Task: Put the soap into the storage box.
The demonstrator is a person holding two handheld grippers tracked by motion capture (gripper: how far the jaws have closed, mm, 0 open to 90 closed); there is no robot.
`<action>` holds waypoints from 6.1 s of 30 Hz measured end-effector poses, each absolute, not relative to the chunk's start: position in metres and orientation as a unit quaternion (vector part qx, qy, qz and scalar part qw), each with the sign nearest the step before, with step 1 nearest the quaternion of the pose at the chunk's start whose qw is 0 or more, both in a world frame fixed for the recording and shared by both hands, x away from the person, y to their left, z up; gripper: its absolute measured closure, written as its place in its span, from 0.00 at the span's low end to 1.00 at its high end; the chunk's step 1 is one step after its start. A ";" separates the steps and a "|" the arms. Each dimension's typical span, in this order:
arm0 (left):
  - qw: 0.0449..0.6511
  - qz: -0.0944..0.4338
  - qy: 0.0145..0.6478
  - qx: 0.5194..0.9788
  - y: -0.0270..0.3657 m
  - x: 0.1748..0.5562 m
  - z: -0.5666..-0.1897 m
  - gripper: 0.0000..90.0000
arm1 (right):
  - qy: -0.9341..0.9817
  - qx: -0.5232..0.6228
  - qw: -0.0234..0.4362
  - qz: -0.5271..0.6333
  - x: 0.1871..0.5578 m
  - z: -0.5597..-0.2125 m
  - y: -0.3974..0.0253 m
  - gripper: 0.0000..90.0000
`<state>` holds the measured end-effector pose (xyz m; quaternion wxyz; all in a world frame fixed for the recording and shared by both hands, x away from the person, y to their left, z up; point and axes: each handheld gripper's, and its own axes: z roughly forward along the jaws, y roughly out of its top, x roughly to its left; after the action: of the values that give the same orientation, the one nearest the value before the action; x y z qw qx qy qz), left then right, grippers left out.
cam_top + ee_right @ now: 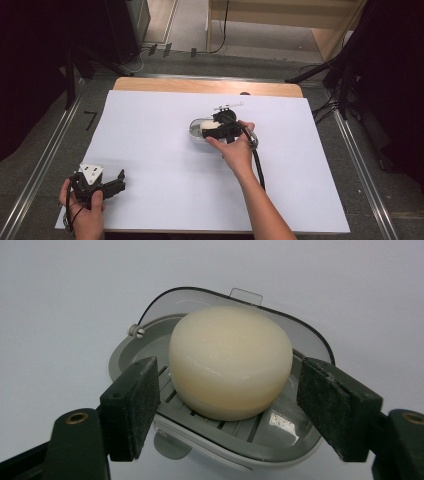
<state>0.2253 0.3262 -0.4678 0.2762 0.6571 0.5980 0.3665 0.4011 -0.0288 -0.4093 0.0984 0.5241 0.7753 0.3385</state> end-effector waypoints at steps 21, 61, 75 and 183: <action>0.274 0.367 0.598 0.658 0.326 0.225 -0.468 0.05 | 0.755 0.542 0.104 0.356 0.392 -0.410 -0.072 0.29; 0.271 0.369 0.596 0.660 0.325 0.225 -0.468 0.05 | 0.722 0.565 0.121 0.381 0.364 -0.437 -0.165 0.18; 0.269 0.370 0.595 0.661 0.324 0.225 -0.468 0.05 | 0.720 0.568 0.137 0.375 0.344 -0.452 -0.196 0.16; 0.239 0.366 0.586 0.682 0.319 0.230 -0.470 0.05 | 0.635 0.624 0.218 0.400 0.223 -0.492 -0.341 0.16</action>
<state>0.2299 0.3192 -0.4699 0.2392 0.6818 0.5862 0.3665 0.2234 -0.3414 -0.4918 0.2180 0.6240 0.6346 0.4004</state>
